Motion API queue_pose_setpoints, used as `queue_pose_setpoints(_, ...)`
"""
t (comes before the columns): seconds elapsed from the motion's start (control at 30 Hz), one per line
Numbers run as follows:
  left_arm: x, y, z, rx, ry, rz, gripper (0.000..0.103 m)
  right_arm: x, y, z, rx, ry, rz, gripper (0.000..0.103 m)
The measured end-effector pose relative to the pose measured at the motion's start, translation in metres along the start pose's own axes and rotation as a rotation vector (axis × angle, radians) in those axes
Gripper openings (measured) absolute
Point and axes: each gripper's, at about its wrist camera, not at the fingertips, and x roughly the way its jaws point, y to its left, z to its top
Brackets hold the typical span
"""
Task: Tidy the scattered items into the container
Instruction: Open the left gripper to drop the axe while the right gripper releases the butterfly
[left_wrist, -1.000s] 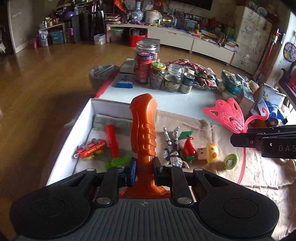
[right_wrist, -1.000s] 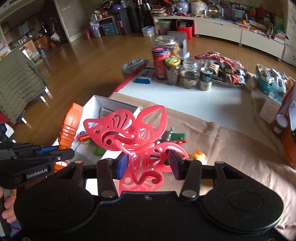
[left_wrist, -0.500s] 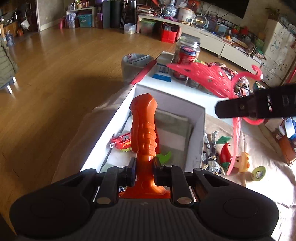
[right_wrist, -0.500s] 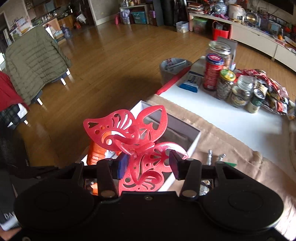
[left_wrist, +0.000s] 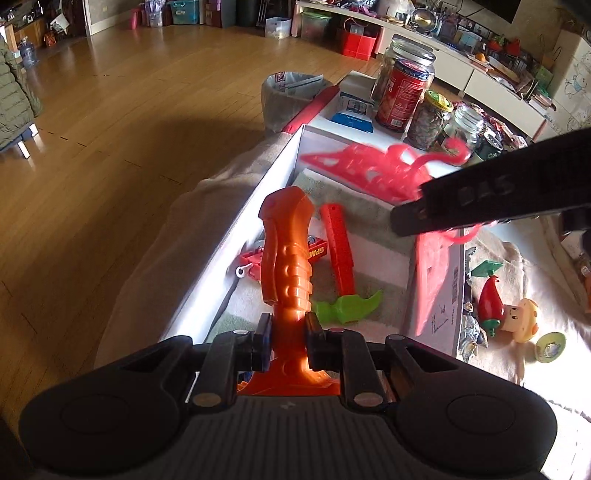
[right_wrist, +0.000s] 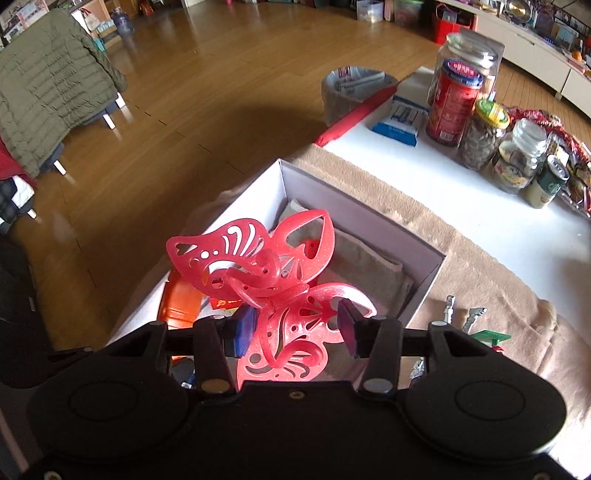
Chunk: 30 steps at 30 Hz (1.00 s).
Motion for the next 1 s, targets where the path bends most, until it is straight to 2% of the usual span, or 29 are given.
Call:
queue_pose_setpoints(0.2,0.015,-0.015,0.000,0.028,0.038,-0.001,0.018,0.028,-0.005,-0.001,0.004,0.049,-0.025,0.048)
queue_pose_setpoints(0.5,0.024,-0.023,0.000,0.052,0.066,0.021,0.018,0.043,-0.011,-0.001,0.014,0.070,-0.020,0.049)
queue_pose_setpoints(0.53,0.024,-0.023,0.000,0.050,0.062,0.023,0.021,0.044,-0.011,-0.001,0.015,0.072,-0.020,0.049)
queue_pose_setpoints(0.57,0.023,-0.023,0.000,0.049,0.057,0.027,0.033,0.045,-0.011,-0.001,0.014,0.072,-0.022,0.050)
queue_pose_setpoints(0.63,0.023,-0.024,0.000,0.056,0.050,0.038,0.045,0.046,-0.011,-0.003,0.014,0.071,-0.024,0.050)
queue_pose_setpoints(0.73,0.025,-0.026,0.002,0.062,0.055,0.045,0.047,0.046,-0.012,-0.003,0.018,0.062,-0.023,0.050)
queue_pose_setpoints(0.8,0.024,-0.026,0.002,0.062,0.052,0.048,0.051,0.044,-0.013,-0.003,0.019,0.053,-0.021,0.050)
queue_pose_setpoints(0.87,0.023,-0.027,0.002,0.065,0.043,0.051,0.061,0.040,-0.014,-0.002,0.020,0.041,-0.018,0.050)
queue_pose_setpoints(1.0,0.021,-0.029,0.003,0.073,0.033,0.064,0.066,0.031,-0.014,-0.002,0.020,0.016,-0.012,0.051)
